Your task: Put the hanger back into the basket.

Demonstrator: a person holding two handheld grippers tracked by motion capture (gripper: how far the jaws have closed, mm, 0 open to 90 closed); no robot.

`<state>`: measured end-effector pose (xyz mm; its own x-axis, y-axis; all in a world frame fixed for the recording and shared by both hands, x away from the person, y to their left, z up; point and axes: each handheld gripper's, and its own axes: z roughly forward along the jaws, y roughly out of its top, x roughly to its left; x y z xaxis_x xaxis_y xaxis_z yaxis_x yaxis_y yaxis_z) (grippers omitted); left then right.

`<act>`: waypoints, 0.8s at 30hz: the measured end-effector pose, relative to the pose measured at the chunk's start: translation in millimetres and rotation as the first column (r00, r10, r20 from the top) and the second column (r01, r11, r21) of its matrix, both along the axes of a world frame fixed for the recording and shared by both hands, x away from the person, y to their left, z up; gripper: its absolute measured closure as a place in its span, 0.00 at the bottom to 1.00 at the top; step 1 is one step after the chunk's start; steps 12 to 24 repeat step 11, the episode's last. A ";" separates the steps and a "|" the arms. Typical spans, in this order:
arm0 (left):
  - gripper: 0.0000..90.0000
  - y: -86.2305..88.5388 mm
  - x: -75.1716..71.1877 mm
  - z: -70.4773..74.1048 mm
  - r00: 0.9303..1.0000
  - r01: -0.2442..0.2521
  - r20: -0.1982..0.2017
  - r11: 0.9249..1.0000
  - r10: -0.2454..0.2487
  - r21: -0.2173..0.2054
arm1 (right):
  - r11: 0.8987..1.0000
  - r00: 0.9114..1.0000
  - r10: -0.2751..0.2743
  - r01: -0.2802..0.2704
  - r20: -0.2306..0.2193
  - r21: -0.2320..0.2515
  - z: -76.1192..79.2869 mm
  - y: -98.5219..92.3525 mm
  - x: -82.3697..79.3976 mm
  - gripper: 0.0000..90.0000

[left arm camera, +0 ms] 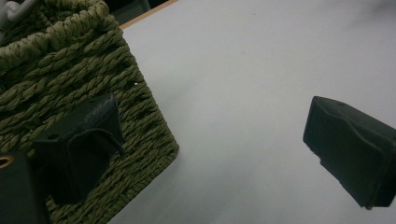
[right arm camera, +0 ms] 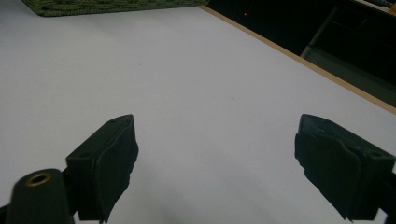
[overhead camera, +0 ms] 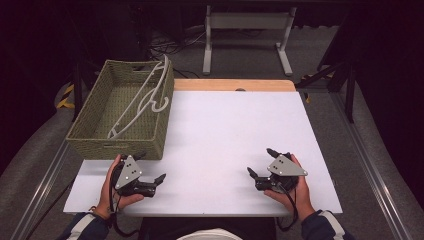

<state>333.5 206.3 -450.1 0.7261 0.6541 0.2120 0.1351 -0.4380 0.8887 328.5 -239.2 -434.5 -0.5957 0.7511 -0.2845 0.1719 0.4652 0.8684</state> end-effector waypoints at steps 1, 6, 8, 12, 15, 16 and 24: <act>0.06 0.0 0.0 0.0 1.000 0.000 0.000 1.000 0.000 0.000 | 1.000 1.000 -0.003 0.003 0.002 0.000 0.0 -0.5 0.2 0.15; 0.06 3.3 2.7 1.6 1.000 -0.020 -0.004 1.000 0.020 -0.015 | 1.000 1.000 -0.013 0.013 -0.004 0.000 -1.2 -3.6 1.0 0.15; 0.06 2.6 3.3 1.2 1.000 -0.022 -0.009 1.000 0.022 -0.015 | 1.000 1.000 -0.014 0.014 -0.006 0.005 -1.3 -4.9 1.7 0.15; 0.06 2.1 4.3 0.6 1.000 -0.022 -0.012 1.000 0.022 -0.015 | 1.000 1.000 -0.019 0.020 -0.012 0.011 -1.2 -6.1 2.7 0.15; 0.06 2.1 4.3 0.6 1.000 -0.022 -0.012 1.000 0.022 -0.015 | 1.000 1.000 -0.019 0.020 -0.012 0.011 -1.2 -6.1 2.7 0.15; 0.06 2.1 4.3 0.6 1.000 -0.022 -0.012 1.000 0.022 -0.015 | 1.000 1.000 -0.019 0.020 -0.012 0.011 -1.2 -6.1 2.7 0.15; 0.06 2.1 4.3 0.6 1.000 -0.022 -0.012 1.000 0.022 -0.015 | 1.000 1.000 -0.019 0.020 -0.012 0.011 -1.2 -6.1 2.7 0.15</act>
